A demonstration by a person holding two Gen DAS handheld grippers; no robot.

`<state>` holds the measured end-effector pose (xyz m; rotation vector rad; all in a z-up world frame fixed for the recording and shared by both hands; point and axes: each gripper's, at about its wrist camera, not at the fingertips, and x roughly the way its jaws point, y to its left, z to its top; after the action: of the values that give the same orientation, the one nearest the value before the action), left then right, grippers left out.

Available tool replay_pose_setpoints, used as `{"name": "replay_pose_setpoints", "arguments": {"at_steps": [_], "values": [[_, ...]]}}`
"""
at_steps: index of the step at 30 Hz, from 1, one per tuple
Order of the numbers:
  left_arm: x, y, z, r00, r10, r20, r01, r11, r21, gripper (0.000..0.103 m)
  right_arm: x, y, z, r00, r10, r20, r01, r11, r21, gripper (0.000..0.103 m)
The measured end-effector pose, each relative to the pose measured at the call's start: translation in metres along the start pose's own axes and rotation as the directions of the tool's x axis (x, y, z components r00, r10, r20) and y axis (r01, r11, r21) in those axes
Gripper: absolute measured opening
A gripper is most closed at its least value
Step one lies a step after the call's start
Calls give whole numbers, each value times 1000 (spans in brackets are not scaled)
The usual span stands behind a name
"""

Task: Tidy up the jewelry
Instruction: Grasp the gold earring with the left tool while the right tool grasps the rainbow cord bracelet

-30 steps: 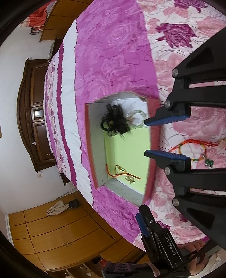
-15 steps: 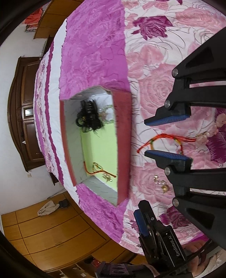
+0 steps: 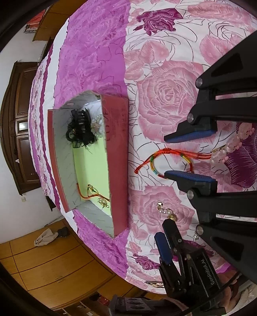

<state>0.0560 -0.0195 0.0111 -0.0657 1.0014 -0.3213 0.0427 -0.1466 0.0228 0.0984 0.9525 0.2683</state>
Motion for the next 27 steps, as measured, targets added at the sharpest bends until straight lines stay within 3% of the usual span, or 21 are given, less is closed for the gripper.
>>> {"name": "replay_pose_setpoints", "arguments": {"at_steps": [27], "values": [[29, -3, -11, 999, 51, -3, -50, 997, 59, 35, 35, 0, -14, 998, -41, -53, 40, 999, -27, 32]]}}
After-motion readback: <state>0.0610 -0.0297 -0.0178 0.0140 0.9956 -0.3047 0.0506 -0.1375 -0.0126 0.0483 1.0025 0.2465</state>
